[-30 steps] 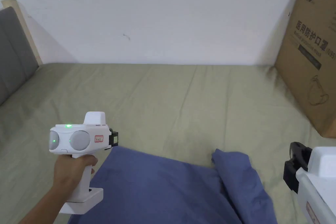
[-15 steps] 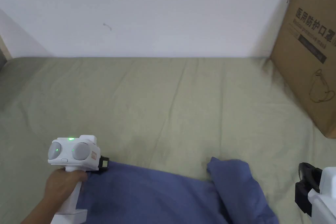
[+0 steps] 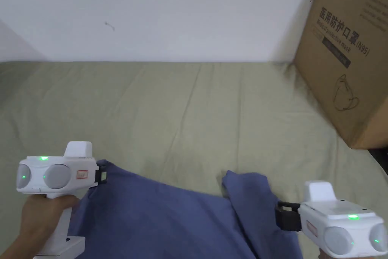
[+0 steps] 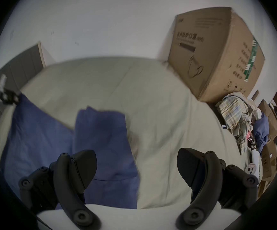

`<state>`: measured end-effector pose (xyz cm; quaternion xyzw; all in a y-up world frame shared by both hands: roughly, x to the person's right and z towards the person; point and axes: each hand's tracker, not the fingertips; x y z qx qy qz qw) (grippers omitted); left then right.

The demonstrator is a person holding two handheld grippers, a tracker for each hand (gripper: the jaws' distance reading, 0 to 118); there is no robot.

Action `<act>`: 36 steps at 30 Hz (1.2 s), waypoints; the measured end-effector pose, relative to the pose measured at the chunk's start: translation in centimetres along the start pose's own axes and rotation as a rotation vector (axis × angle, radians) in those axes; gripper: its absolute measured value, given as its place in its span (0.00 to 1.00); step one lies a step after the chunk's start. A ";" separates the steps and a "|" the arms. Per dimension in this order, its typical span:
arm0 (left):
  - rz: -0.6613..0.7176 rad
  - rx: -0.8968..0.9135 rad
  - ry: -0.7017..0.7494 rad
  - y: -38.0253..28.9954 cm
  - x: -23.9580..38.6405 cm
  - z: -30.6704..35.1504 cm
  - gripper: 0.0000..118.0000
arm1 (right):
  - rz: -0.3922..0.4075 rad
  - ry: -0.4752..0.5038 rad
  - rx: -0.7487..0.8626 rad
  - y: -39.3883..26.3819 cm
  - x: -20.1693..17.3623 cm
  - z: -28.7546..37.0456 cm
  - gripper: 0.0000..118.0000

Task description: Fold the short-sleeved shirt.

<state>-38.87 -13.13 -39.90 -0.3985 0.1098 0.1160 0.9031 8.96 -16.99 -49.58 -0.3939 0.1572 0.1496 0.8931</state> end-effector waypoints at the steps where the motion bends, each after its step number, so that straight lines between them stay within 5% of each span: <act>1: -0.005 0.005 -0.003 -0.1 0.0 1.0 0.01 | 0.023 -0.014 -0.023 -0.3 -0.3 -1.3 0.86; 4: -0.016 0.025 -0.011 -0.4 0.2 3.4 0.01 | 0.081 -0.036 -0.142 -1.7 -1.0 -5.0 0.75; 7: -0.011 0.029 -0.017 -0.7 -0.1 4.4 0.01 | 0.095 -0.039 -0.215 -3.1 -1.9 -6.9 0.45; 11: 0.015 0.026 -0.007 -1.6 -0.6 5.0 0.01 | -0.056 0.026 -0.166 -3.3 -1.8 -6.3 0.31; 12: 0.023 0.024 -0.007 -1.9 -0.8 5.3 0.01 | -0.040 0.025 -0.157 -3.3 -2.3 -4.7 0.06; 13: 0.030 0.024 -0.006 -2.2 -0.8 5.6 0.01 | -0.039 0.008 -0.147 -3.2 -2.6 -3.9 0.01; 20: 0.087 0.070 0.020 -2.9 -2.6 9.2 0.01 | -0.139 0.062 0.074 -1.4 0.6 4.6 0.01; 36: 0.102 0.420 0.101 6.2 -3.1 26.5 0.01 | -0.124 0.063 0.613 13.8 5.4 25.0 0.01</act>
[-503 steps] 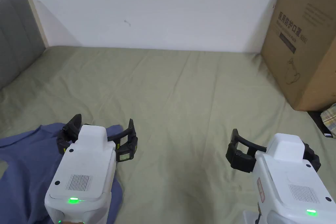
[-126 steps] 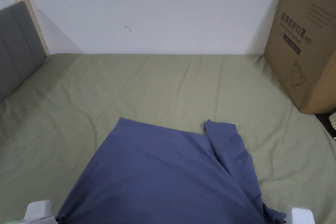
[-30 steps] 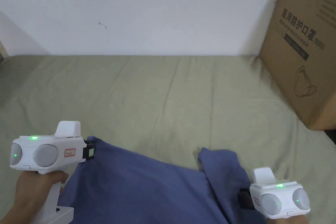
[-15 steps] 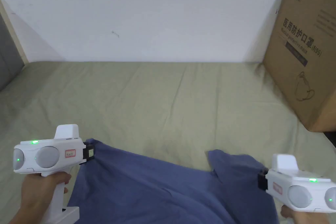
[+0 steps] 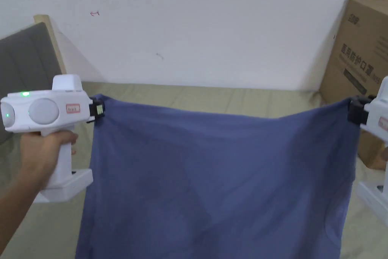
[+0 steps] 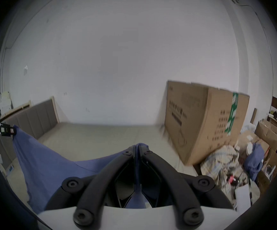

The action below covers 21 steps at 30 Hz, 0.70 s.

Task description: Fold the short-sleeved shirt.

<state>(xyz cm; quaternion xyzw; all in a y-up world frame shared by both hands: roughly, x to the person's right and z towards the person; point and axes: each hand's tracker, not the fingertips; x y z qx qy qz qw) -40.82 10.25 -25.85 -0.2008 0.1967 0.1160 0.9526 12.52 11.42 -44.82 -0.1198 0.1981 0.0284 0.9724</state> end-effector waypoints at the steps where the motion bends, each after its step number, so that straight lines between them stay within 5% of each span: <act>1: -0.002 0.019 0.004 1.3 0.1 0.4 0.01 | -0.003 -0.002 0.029 1.4 -0.1 0.1 0.01; 21: -0.046 0.326 0.114 18.6 2.9 -3.3 0.01 | 0.045 -0.038 0.314 17.3 -1.7 -7.1 0.01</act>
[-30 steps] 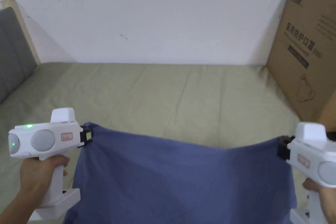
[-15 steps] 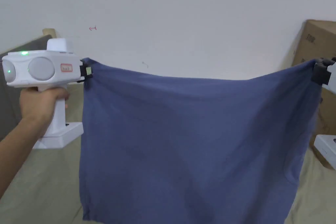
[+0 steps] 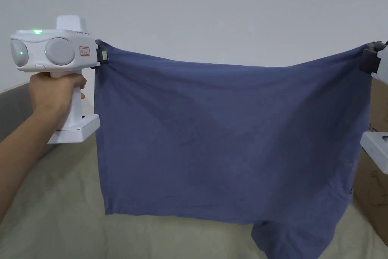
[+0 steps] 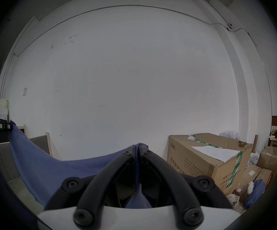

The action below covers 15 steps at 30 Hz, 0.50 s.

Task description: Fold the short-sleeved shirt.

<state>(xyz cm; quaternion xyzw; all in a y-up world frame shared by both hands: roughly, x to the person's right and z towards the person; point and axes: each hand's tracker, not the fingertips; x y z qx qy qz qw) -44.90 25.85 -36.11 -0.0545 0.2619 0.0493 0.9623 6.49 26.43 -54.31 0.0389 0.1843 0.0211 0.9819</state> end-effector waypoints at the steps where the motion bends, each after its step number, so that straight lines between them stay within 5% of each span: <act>1: -0.012 0.003 0.006 -0.3 0.1 -0.8 0.00 | 0.000 0.002 0.001 -0.3 -0.1 -0.6 0.01; 15: -0.082 -0.178 -0.012 -15.8 0.9 -10.2 0.01 | -0.035 0.020 -0.201 -15.9 -1.0 -5.5 0.01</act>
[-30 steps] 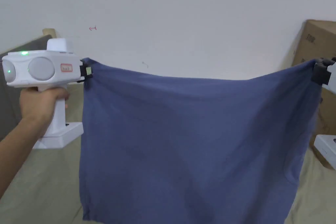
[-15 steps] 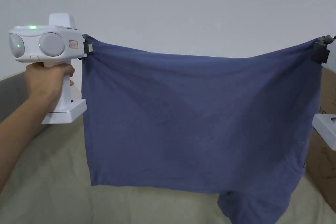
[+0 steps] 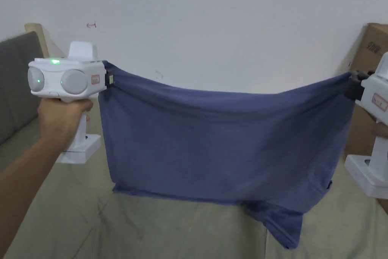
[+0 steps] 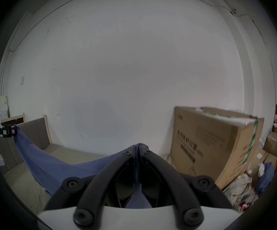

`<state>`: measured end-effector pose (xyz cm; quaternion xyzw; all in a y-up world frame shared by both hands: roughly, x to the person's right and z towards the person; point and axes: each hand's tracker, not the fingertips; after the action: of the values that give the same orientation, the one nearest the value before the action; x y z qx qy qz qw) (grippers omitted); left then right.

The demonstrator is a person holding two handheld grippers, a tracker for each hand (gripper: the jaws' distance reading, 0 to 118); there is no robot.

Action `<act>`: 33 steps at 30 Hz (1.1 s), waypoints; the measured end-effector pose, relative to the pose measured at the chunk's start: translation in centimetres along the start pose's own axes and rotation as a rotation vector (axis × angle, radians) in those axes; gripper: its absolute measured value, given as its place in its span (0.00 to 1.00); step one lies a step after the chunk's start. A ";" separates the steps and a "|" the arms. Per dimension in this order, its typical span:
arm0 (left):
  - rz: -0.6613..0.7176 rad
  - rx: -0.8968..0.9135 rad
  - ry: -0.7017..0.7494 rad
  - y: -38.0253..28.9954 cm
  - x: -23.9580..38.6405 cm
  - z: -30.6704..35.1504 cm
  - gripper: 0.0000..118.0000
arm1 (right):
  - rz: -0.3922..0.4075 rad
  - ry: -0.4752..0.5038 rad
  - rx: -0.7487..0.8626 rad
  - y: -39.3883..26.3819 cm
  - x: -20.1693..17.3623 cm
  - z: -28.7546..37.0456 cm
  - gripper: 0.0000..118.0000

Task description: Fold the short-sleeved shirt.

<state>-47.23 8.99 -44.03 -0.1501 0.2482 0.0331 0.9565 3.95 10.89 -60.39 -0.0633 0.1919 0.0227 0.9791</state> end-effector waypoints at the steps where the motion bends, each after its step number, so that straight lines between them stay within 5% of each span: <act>1: 0.006 -0.019 -0.008 -1.4 -0.1 -0.3 0.01 | -0.005 0.002 -0.022 -1.4 0.0 -0.1 0.01; 11: 0.050 -0.212 -0.014 -14.5 -1.9 4.2 0.01 | -0.074 0.042 -0.209 -13.5 0.2 5.4 0.01; 33: 0.095 -0.512 0.011 -36.4 -7.8 27.2 0.00 | -0.230 0.073 -0.536 -30.1 2.5 34.3 0.01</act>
<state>-36.42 -17.37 -7.81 -0.3757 0.2438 0.1390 0.8832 21.11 -14.37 -26.31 -0.3417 0.2055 -0.0410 0.9162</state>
